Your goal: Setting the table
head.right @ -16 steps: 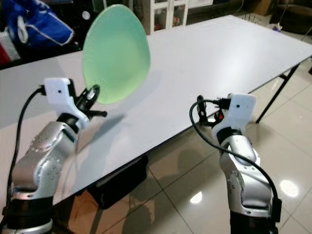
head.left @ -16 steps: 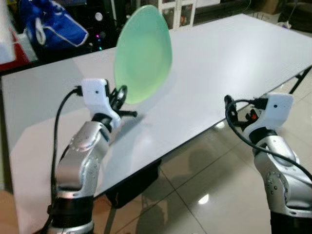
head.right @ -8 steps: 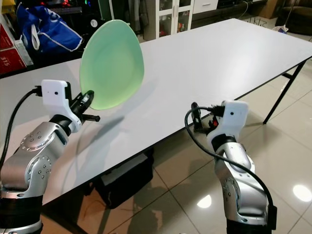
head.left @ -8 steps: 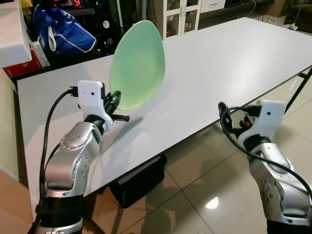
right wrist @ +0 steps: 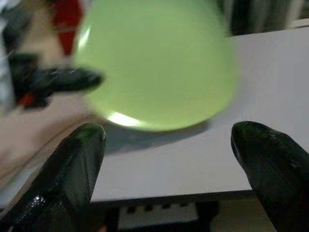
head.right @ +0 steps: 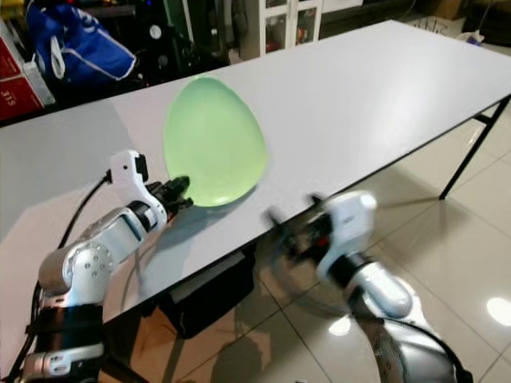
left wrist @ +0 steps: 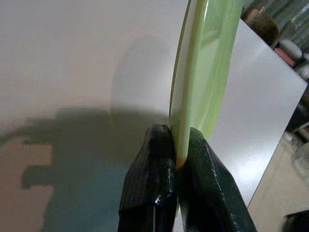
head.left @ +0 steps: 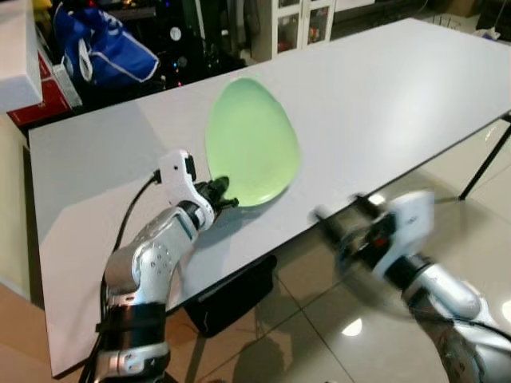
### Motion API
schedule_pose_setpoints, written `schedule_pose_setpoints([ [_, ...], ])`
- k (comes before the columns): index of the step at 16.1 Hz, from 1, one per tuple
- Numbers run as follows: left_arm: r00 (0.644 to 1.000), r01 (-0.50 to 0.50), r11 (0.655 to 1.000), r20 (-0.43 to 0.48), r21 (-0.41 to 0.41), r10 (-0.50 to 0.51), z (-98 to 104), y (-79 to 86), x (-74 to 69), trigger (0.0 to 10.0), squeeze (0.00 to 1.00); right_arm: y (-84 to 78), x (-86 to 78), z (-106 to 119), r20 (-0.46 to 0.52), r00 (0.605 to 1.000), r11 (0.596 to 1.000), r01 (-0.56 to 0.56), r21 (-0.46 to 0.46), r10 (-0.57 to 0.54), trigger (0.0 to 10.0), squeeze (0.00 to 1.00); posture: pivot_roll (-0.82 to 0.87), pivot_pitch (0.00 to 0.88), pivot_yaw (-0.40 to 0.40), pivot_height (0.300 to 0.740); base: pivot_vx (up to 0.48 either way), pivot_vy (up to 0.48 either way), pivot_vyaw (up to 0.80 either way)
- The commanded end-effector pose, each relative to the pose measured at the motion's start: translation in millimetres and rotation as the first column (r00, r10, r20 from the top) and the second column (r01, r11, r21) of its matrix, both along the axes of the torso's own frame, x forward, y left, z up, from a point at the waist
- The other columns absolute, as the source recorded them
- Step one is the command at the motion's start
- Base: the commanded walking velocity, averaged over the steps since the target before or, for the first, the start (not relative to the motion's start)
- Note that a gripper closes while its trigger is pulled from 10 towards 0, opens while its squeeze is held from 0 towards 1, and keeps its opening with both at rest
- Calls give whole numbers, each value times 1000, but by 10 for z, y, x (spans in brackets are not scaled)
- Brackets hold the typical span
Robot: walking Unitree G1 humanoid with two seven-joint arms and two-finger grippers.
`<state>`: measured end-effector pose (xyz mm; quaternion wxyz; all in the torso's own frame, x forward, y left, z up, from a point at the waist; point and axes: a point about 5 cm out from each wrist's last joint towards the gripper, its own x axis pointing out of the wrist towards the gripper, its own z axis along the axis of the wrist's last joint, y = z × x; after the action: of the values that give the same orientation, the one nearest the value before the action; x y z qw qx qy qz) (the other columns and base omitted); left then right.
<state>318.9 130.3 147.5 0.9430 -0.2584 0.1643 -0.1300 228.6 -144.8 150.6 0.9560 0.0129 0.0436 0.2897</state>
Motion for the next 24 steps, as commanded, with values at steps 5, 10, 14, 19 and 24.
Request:
schedule_pose_setpoints([
  [5, 993, -48, 968, -112, -244, 22, 42, 60, 120, 10000, 0, 27, -12, 4, 18, 1000, 999, -7, -34, 8, 10000, 0, -59, 0, 88, 740, 0, 0, 0],
  [10, 965, -53, 977, -261, -208, -3, -156, 82, 106, 10000, 0, 11, -2, -27, 26, 999, 998, 47, -51, -46, 10000, 0, -54, 0, 108, 740, 0, 0, 0],
  [14, 926, -105, 945, -376, -311, -21, -234, 90, 133, 10000, 0, 13, -5, -41, 22, 997, 997, 70, -39, -69, 10000, 0, -50, 1, 117, 740, 0, 0, 0],
  [19, 903, -78, 938, -423, -337, -77, -240, 57, 127, 10000, 0, 12, -6, -31, 32, 996, 995, 89, -49, -88, 10000, 0, -55, 0, 127, 740, 0, 0, 0],
  [24, 885, -76, 942, -457, -328, -88, -250, 49, 118, 10000, 467, 2, 16, -29, 38, 994, 993, 103, -52, -101, 10000, 0, -50, 0, 130, 740, 0, 0, 0],
])
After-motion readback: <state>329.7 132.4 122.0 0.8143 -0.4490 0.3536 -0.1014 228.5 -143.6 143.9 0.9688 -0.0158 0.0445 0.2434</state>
